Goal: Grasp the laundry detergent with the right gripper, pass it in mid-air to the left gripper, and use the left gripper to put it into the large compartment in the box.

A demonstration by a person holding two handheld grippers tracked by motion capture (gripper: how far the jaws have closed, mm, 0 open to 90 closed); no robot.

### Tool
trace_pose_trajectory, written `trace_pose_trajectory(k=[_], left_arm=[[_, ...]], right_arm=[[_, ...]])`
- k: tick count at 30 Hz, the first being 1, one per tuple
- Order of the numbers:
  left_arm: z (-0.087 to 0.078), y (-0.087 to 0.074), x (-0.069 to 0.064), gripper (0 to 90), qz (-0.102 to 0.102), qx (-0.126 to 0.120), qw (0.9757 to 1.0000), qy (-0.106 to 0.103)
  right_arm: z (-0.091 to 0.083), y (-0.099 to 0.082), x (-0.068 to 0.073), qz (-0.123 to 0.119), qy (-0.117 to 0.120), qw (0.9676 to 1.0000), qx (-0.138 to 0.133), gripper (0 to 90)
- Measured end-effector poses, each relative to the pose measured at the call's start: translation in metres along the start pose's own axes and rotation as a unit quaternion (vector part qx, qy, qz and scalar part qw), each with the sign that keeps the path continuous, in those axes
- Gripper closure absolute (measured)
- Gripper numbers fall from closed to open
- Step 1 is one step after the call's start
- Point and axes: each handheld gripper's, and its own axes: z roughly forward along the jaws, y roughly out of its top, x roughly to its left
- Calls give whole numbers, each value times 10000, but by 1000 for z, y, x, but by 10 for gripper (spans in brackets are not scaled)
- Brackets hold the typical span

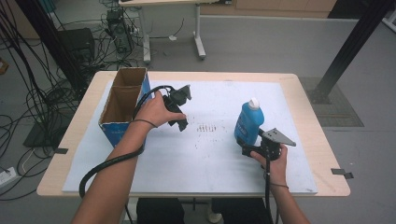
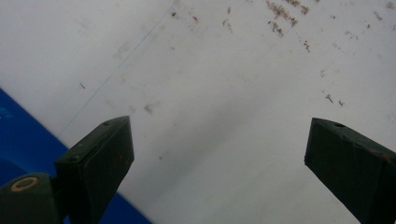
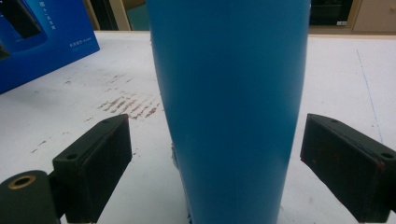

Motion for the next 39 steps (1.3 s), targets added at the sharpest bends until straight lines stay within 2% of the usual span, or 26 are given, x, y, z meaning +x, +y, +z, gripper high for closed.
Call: trace_pose_trajectory(k=[10,24,30,39], left_arm=[[-1,-1,1,86,13,-9,10000,6],[-2,-3,3,86,-10,-11,10000,10],[0,-4,3,86,-31,1,10000,5],[-2,-3,3,86,-39,-12,10000,0]], right_arm=[[10,-2,1,43,-103,9999,-47,88],[18,-3,4,25,-112,9999,-121,89],[19,-3,6,-4,-126,9998,-149,157],[18,-3,6,-21,-181,9997,-152,209]])
